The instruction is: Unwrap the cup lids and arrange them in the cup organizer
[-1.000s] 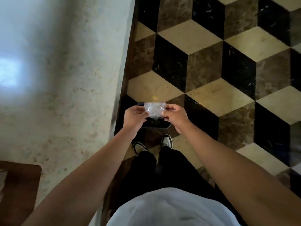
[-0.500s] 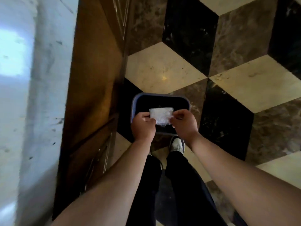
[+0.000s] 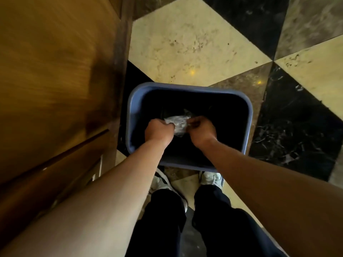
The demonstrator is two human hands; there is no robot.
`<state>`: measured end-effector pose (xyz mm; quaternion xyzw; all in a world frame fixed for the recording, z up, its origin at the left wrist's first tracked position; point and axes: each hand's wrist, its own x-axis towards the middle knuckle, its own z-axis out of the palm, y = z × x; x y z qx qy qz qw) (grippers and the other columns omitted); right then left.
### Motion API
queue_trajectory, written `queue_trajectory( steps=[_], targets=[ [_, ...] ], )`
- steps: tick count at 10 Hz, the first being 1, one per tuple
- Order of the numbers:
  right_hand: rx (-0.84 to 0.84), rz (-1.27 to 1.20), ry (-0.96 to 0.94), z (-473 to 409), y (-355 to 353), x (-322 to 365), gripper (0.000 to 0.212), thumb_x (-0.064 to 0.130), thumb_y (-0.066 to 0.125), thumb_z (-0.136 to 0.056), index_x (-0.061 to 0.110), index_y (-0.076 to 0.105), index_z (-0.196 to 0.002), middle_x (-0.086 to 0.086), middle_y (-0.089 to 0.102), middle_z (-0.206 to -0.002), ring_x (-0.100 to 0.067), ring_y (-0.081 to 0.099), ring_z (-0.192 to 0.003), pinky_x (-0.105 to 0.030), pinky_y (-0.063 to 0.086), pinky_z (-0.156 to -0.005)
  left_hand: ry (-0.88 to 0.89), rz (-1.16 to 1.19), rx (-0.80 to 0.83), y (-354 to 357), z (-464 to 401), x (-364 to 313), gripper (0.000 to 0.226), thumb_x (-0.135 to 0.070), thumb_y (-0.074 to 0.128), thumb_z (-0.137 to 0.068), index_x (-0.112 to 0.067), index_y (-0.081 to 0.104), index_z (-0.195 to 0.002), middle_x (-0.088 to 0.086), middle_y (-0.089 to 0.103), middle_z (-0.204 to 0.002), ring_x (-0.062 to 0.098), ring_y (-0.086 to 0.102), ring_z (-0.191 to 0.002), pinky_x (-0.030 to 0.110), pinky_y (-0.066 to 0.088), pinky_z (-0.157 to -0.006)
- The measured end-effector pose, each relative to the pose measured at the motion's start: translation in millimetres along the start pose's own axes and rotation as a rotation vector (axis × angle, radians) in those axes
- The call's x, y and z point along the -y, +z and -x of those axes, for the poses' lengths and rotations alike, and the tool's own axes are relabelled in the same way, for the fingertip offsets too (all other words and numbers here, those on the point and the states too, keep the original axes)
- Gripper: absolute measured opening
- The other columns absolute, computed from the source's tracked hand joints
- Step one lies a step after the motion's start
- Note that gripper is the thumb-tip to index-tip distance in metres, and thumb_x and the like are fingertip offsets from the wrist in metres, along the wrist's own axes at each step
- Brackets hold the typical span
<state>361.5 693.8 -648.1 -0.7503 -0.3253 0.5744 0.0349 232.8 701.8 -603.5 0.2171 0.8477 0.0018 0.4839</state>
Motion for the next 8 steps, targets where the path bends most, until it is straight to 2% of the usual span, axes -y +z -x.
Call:
queue_trajectory(
  steps=[1, 2, 3, 4, 5, 6, 7, 8],
  targets=[
    [0.004, 0.029, -0.004, -16.1, 8.9, -3.6, 0.014, 0.010, 0.066, -0.093, 0.024, 0.065, -0.096, -0.009, 0.071, -0.112, -0.026, 0.066, -0.108, -0.028, 0.050, -0.092, 0.004, -0.002, 0.016, 8.3, -15.0, 0.9, 0.026, -0.020, 0.064, -0.092, -0.008, 0.071, -0.114, 0.010, 0.068, -0.098, 0.032, 0.064, -0.093, 0.032, 0.046, -0.075],
    [0.045, -0.006, -0.024, -28.0, 12.9, -3.0, 0.026, 0.012, 0.060, -0.097, 0.013, 0.063, -0.123, -0.012, 0.067, -0.125, -0.027, 0.063, -0.115, -0.036, 0.049, -0.103, 0.035, -0.018, -0.002, 11.3, -29.2, 1.6, 0.030, -0.021, 0.064, -0.092, -0.005, 0.070, -0.116, 0.017, 0.072, -0.109, 0.038, 0.066, -0.105, 0.040, 0.054, -0.087],
    [0.051, -0.028, -0.037, -29.8, 12.2, -2.4, 0.031, 0.017, 0.057, -0.100, 0.016, 0.057, -0.131, -0.009, 0.063, -0.129, -0.022, 0.061, -0.111, -0.033, 0.048, -0.100, 0.053, -0.021, -0.020, 8.3, -35.5, 1.7, 0.033, -0.021, 0.063, -0.093, -0.007, 0.067, -0.122, 0.018, 0.070, -0.119, 0.038, 0.063, -0.112, 0.038, 0.051, -0.089],
    [0.032, -0.022, -0.036, -24.2, 5.3, 3.0, 0.035, 0.024, 0.051, -0.103, 0.021, 0.052, -0.138, -0.007, 0.060, -0.128, -0.019, 0.058, -0.100, -0.029, 0.044, -0.090, 0.052, 0.006, -0.013, -2.0, -35.0, 1.8, 0.037, -0.022, 0.061, -0.093, -0.012, 0.064, -0.129, 0.014, 0.067, -0.123, 0.036, 0.060, -0.113, 0.034, 0.043, -0.085],
    [0.029, -0.037, 0.003, -16.4, -1.0, 7.4, 0.025, 0.029, 0.050, -0.103, 0.026, 0.054, -0.128, -0.007, 0.061, -0.119, -0.010, 0.054, -0.080, -0.029, 0.043, -0.082, 0.053, -0.003, 0.016, -9.7, -26.6, 2.4, 0.038, -0.025, 0.063, -0.092, -0.015, 0.063, -0.129, 0.011, 0.067, -0.120, 0.031, 0.061, -0.105, 0.034, 0.043, -0.083],
    [0.059, -0.001, 0.031, 1.3, -16.1, 14.3, 0.026, 0.037, 0.051, -0.102, 0.029, 0.052, -0.126, 0.000, 0.056, -0.104, -0.006, 0.049, -0.073, -0.023, 0.040, -0.071, 0.073, -0.046, 0.039, -21.2, -10.1, 0.6, 0.041, -0.030, 0.062, -0.092, -0.016, 0.061, -0.130, 0.009, 0.065, -0.117, 0.028, 0.058, -0.099, 0.035, 0.041, -0.081],
    [0.072, 0.088, -0.016, 19.9, -32.7, 22.4, 0.042, 0.040, 0.052, -0.100, 0.023, 0.049, -0.138, -0.004, 0.060, -0.109, -0.012, 0.053, -0.079, -0.022, 0.041, -0.072, 0.118, -0.115, 0.025, -29.0, 8.5, -2.4, 0.044, -0.031, 0.060, -0.093, -0.017, 0.057, -0.134, 0.011, 0.064, -0.124, 0.033, 0.059, -0.109, 0.034, 0.041, -0.083],
    [0.060, 0.162, -0.032, 49.7, -56.4, 37.0, 0.053, 0.041, 0.054, -0.098, 0.020, 0.044, -0.146, -0.011, 0.061, -0.131, -0.026, 0.061, -0.105, -0.028, 0.044, -0.084, 0.144, -0.179, 0.018, -42.9, 42.5, -10.1, 0.054, -0.032, 0.059, -0.094, -0.019, 0.047, -0.145, 0.010, 0.059, -0.136, 0.032, 0.058, -0.118, 0.034, 0.045, -0.088]
  ],
)
